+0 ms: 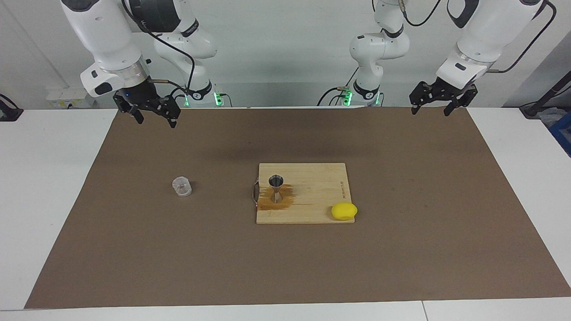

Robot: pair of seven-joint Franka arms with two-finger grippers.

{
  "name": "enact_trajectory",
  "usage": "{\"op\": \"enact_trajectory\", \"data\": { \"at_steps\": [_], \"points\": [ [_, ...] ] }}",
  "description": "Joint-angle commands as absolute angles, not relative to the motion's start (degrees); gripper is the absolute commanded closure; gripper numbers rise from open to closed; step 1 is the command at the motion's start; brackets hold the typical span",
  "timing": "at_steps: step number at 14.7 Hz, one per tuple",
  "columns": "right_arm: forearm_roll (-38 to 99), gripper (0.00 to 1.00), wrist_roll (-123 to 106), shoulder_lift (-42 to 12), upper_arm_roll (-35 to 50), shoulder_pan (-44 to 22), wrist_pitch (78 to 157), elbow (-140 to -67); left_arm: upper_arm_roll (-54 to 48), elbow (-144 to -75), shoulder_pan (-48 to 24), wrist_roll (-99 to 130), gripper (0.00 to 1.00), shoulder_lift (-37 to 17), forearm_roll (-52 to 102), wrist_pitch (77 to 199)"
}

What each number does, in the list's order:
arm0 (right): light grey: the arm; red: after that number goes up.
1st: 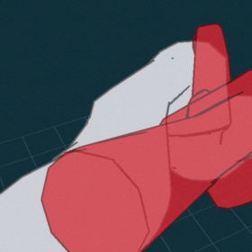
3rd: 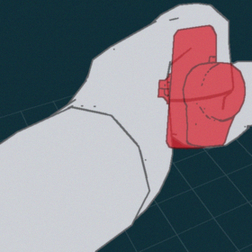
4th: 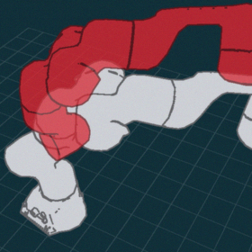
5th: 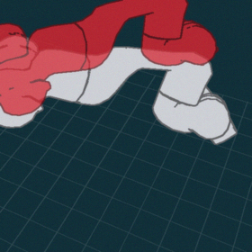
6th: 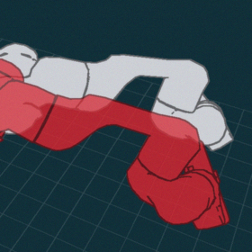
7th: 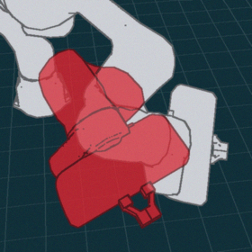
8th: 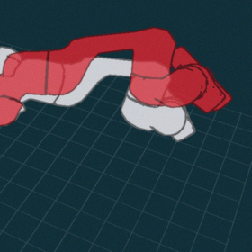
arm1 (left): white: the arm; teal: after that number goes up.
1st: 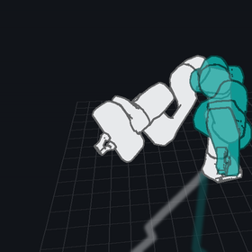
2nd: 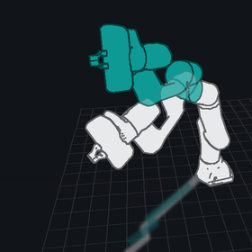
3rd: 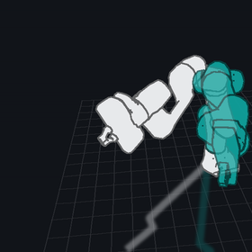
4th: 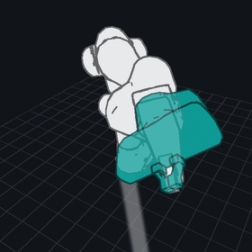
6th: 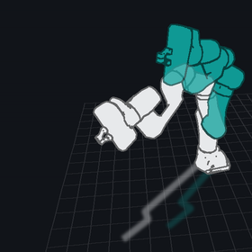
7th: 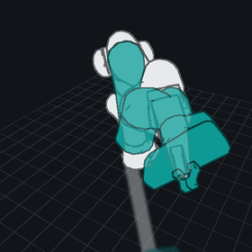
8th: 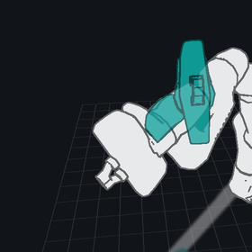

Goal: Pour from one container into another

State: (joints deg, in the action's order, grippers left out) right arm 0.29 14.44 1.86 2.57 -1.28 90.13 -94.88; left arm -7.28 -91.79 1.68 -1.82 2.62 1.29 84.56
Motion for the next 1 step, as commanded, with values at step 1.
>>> {"op": "enact_trajectory", "data": {
  "at_steps": [1],
  "points": [
    [0.0, 0.00, 12.7, 3.0, 2.7, -1.1, 90.1, -96.3, -6.7, -92.7, 1.0, -1.9, 0.00, 4.0, 0.3, 83.9]
  ]
}}
